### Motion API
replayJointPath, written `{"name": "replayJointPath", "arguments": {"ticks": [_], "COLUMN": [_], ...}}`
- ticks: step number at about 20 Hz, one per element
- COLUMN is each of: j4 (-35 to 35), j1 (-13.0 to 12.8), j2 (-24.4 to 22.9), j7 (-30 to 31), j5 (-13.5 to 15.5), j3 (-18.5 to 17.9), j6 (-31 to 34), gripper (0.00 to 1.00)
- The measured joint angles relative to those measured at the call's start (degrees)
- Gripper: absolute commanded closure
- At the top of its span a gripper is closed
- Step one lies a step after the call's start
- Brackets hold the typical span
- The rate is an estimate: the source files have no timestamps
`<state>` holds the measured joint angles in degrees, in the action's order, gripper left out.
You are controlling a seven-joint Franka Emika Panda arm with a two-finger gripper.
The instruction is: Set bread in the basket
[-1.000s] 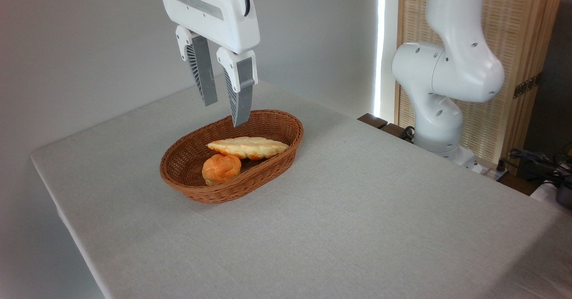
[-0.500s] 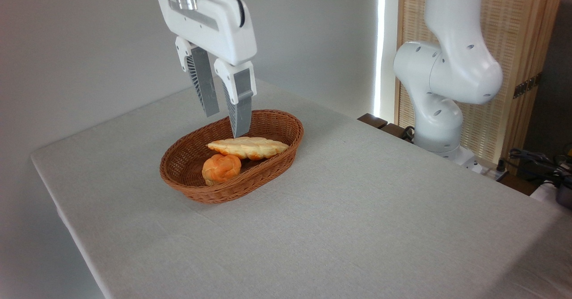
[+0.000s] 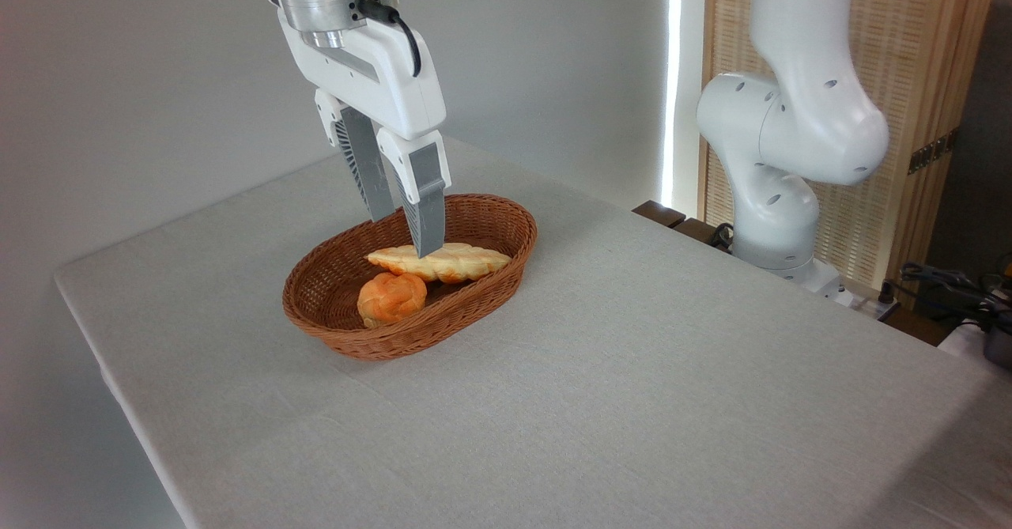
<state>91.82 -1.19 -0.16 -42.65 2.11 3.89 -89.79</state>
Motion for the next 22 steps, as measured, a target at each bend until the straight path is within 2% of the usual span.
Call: {"name": "replayJointPath", "arguments": {"ticks": [5,9,18,22], "j4": [0.00,0.10,0.52,0.70], "j1": [0.03,0.04,-0.05,-1.77], "j2": [-0.04,-0.01,0.02,0.09], "j7": [0.53,4.81,3.50,3.48], "j5": [-0.09,-0.13,-0.98,-2.93], "j3": [-0.21,-0.27,-0.26,-0.46], "j6": [-2.34,-3.67,-3.67,-3.57], "gripper": [0.00,0.00,0.00,0.00]}}
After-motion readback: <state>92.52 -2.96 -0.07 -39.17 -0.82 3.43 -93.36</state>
